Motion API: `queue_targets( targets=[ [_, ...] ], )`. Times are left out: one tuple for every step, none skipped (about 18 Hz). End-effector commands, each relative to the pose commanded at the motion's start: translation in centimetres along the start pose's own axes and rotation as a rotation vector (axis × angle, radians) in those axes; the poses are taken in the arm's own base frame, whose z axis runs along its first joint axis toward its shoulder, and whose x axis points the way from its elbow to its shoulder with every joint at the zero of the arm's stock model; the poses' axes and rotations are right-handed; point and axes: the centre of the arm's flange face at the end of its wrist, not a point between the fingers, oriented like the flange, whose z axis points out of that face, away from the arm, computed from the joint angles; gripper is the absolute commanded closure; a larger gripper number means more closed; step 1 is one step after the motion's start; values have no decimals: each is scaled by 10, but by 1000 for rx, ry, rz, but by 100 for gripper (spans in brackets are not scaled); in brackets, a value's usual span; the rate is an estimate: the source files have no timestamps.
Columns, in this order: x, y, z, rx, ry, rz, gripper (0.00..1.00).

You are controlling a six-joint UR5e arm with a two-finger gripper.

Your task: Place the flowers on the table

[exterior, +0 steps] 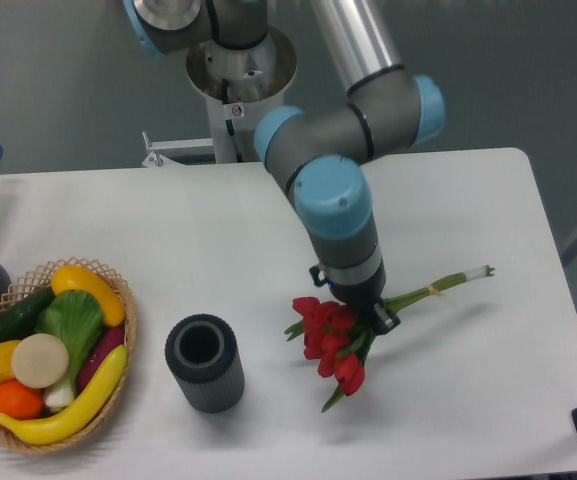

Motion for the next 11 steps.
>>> queue_targets(
  targets=[
    [1,-2,8,-3,13,1,67],
    [2,-4,12,-4,19,-1,67],
    [3,-5,16,-5,26,1,67],
    [4,-5,17,-5,29,0,67],
    [4,-5,18,-6,31,0,67],
    [6,-6,23,-7,40,2,67],
    [7,-6,25,-7,43,2,67],
    [7,-6,26,-7,44,0,67],
    [7,-6,26,-7,44,1,67],
    [7,-6,26,-7,44,0,65],
    [8,-6,26,-7,44,0,57]
  ],
)
